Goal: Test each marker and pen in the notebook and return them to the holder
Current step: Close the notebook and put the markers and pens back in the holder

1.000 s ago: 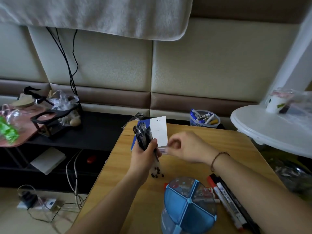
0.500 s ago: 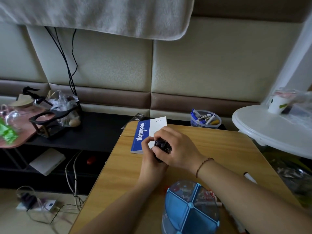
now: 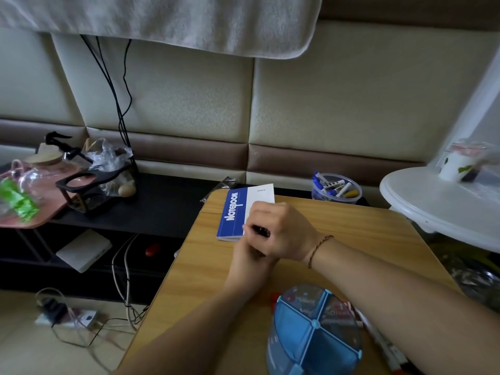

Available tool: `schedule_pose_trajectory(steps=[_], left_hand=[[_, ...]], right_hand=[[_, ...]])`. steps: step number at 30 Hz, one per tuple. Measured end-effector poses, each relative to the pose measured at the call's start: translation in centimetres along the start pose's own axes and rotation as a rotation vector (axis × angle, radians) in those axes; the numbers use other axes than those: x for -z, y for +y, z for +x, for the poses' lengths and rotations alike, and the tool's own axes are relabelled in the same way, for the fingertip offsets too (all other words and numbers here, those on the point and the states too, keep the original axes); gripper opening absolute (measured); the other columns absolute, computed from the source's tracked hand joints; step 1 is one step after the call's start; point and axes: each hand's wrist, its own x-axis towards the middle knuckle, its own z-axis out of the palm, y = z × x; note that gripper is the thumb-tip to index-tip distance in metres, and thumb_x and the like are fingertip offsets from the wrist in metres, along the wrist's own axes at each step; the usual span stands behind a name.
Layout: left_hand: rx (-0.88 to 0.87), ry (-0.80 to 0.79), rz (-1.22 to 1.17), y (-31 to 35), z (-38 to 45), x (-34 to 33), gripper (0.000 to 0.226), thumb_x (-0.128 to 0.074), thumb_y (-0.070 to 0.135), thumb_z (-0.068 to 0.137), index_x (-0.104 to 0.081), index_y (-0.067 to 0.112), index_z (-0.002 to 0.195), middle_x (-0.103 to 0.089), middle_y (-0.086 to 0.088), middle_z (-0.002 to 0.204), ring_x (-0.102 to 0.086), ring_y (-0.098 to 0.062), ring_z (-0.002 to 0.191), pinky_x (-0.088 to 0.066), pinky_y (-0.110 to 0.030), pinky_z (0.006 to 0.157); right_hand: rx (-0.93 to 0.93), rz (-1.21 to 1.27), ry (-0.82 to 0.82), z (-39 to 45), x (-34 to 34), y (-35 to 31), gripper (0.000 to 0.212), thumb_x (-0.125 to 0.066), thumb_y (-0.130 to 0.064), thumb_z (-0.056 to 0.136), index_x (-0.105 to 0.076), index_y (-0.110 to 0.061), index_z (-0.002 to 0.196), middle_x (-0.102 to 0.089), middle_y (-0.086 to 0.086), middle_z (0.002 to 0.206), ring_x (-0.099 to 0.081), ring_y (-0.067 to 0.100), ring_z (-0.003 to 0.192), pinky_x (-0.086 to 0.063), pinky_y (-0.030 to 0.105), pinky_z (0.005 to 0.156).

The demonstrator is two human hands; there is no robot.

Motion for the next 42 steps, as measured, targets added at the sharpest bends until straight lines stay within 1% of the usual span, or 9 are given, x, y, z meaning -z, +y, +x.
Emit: schedule_pose_trajectory(steps=[12,19,22,25,28,30,32,38,42], left_hand=[[-0.032,-0.519,-0.191,9.9,1.0,2.5,0.016,-0.072,0.011,0.087,-0.058,0.003,0.086,-0.056,-0.006,0.069,-0.054,-0.019,0.058,-0.047,-0.023,0.05],[0.031,-0.561,-0.297,12.2,-0.1,1.1,0.041,-0.07,0.031,0.083,-0.054,-0.006,0.081,-0.055,-0.015,0.065,-0.051,-0.024,0.056,-0.043,-0.033,0.051],[0.061,-0.618,-0.28,11.8,-1.0,1.2,0.051,-0.068,0.036,0.082,-0.053,-0.011,0.092,-0.054,-0.026,0.075,-0.05,-0.031,0.063,-0.045,-0.045,0.06],[0.106,-0.677,-0.233,11.1,-1.5,1.3,0.046,-0.072,0.027,0.083,-0.053,-0.012,0.097,-0.054,-0.033,0.084,-0.051,-0.041,0.067,-0.049,-0.055,0.065],[0.095,-0.767,-0.142,10.8,-1.7,1.8,0.038,-0.078,0.031,0.079,-0.057,0.005,0.099,-0.058,-0.021,0.09,-0.058,-0.029,0.079,-0.052,-0.044,0.074],[0.146,-0.857,-0.143,10.2,-1.7,2.8,0.065,-0.078,0.056,0.068,-0.05,0.026,0.118,-0.059,-0.005,0.111,-0.061,-0.01,0.099,-0.053,-0.027,0.086],[0.174,-0.93,-0.208,9.0,-2.2,4.3,0.097,-0.074,0.069,0.063,-0.032,0.031,0.142,-0.05,0.004,0.137,-0.051,-0.005,0.126,-0.047,-0.03,0.102],[0.25,-0.967,-0.263,6.5,-5.1,5.3,0.09,-0.08,0.042,0.074,-0.031,0.029,0.149,-0.047,-0.001,0.147,-0.045,-0.023,0.136,-0.041,-0.047,0.109],[0.306,-0.973,-0.347,7.2,-5.1,5.5,0.066,-0.064,0.014,0.08,-0.037,0.037,0.136,-0.058,0.022,0.131,-0.053,-0.005,0.126,-0.048,-0.021,0.096]], right_hand=[[-0.1,0.036,0.406,1.4,12.1,-5.3,0.021,-0.064,-0.007,0.085,-0.063,-0.006,0.064,-0.058,0.003,0.063,-0.053,0.018,0.056,-0.042,0.027,0.056],[-0.462,0.371,0.605,0.0,12.2,-7.7,0.013,-0.072,-0.011,0.08,-0.064,-0.011,0.09,-0.064,0.005,0.09,-0.062,0.013,0.085,-0.051,0.022,0.077],[-0.581,0.677,0.592,-0.7,11.5,-8.3,0.01,-0.069,0.001,0.081,-0.062,-0.003,0.087,-0.064,0.016,0.077,-0.067,0.029,0.066,-0.059,0.046,0.065],[-0.561,0.694,0.588,-1.4,10.6,-8.5,0.014,-0.063,0.013,0.08,-0.058,0.0,0.082,-0.06,0.015,0.067,-0.062,0.029,0.052,-0.057,0.045,0.051],[-0.556,0.693,0.577,-1.9,10.0,-8.5,0.017,-0.06,0.016,0.079,-0.057,-0.001,0.082,-0.058,0.014,0.065,-0.059,0.025,0.05,-0.055,0.039,0.049],[-0.597,0.729,0.589,-2.1,10.0,-8.3,0.018,-0.059,0.016,0.079,-0.057,-0.001,0.082,-0.058,0.017,0.063,-0.058,0.026,0.05,-0.055,0.04,0.05],[-0.649,0.751,0.626,-2.4,10.0,-7.9,0.02,-0.059,0.015,0.079,-0.057,-0.005,0.08,-0.057,0.017,0.06,-0.057,0.027,0.049,-0.054,0.042,0.051],[-0.805,0.739,0.676,-3.5,9.4,-6.6,0.021,-0.062,0.009,0.081,-0.058,-0.012,0.082,-0.06,0.011,0.06,-0.06,0.027,0.052,-0.057,0.047,0.057],[-0.756,0.644,0.616,-4.0,9.8,-6.5,0.018,-0.064,0.005,0.083,-0.063,-0.013,0.085,-0.064,0.006,0.064,-0.064,0.025,0.056,-0.059,0.044,0.059]])
